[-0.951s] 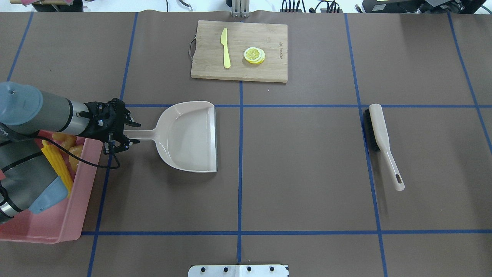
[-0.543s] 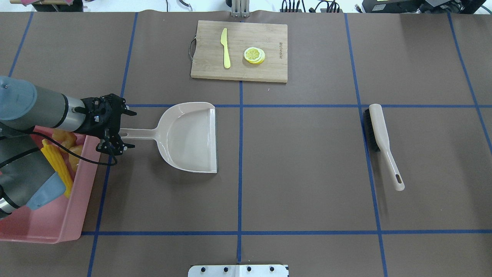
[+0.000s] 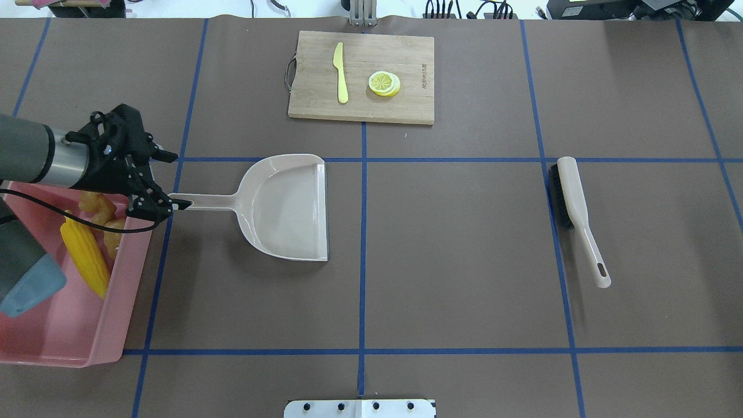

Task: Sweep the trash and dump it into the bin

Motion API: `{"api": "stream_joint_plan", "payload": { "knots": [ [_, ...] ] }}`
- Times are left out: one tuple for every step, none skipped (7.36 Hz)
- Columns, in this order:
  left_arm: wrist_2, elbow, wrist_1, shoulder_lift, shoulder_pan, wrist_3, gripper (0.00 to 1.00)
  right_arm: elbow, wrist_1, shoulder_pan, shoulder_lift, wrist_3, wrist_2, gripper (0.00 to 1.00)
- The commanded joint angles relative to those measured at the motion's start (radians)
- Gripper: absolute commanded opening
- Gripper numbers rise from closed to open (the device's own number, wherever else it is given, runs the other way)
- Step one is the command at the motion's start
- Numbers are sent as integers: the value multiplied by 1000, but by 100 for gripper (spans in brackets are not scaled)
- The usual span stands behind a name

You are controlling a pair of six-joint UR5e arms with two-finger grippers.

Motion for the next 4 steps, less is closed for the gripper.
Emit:
{"api": "stream_joint_plan", "payload": {
  "knots": [
    [193,-103,29,116,-29,-320,99,-2,0,0,0,0,0,100],
    [299,-167,86,200,-31,-379,99,-2,0,0,0,0,0,100],
    [303,-221,161,295,-58,-429,99,-2,0,0,0,0,0,100],
    [259,-223,204,329,-113,-451,99,-3,0,0,0,0,0,100]
  ]
}}
